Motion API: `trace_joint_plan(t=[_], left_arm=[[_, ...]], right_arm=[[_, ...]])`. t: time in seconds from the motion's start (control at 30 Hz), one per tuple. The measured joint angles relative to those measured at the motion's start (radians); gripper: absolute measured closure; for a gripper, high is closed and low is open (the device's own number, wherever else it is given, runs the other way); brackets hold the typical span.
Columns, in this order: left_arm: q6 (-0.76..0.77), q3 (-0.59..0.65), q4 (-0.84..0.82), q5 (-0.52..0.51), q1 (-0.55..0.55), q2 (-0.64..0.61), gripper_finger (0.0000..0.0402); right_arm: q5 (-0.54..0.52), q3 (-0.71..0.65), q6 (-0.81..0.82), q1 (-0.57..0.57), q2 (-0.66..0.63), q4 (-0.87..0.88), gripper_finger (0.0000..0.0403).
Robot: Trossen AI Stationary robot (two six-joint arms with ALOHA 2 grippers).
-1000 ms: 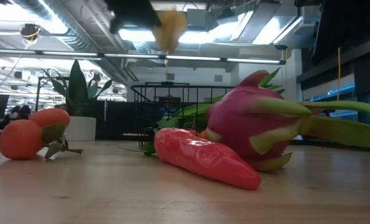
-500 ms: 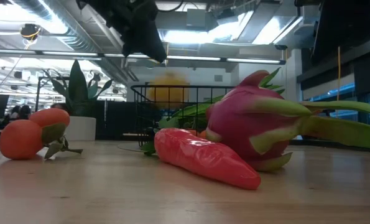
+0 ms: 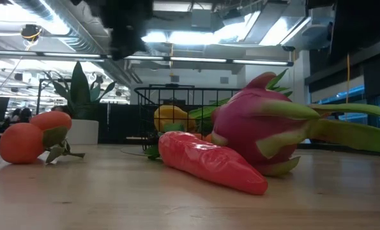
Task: Build produce basket
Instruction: Move the produce to the center of the table
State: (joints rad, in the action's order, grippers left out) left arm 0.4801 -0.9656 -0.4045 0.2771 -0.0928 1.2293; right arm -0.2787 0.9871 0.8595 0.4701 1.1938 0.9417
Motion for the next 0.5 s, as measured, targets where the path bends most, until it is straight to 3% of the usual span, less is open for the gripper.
trace_joint_plan(t=[0.07, 0.2, 0.37, 0.5], left_arm=[[0.043, 0.001, -0.076, 0.079, 0.06, 0.0, 0.0277], [0.128, 0.001, -0.267, 0.11, 0.229, 0.0, 0.028], [0.423, 0.001, -0.385, -0.015, 0.465, 0.001, 0.028], [0.778, 0.001, -0.413, -0.054, 0.655, 0.011, 0.0281]], right_arm=[[0.0, 0.0, 0.013, 0.014, 0.0, 0.0, 0.0283], [0.0, 0.0, 0.027, 0.042, 0.0, 0.0, 0.0283], [-0.045, 0.0, 0.027, 0.075, 0.0, 0.0, 0.0283], [-0.053, 0.0, 0.027, 0.09, 0.0, 0.0, 0.0283]])
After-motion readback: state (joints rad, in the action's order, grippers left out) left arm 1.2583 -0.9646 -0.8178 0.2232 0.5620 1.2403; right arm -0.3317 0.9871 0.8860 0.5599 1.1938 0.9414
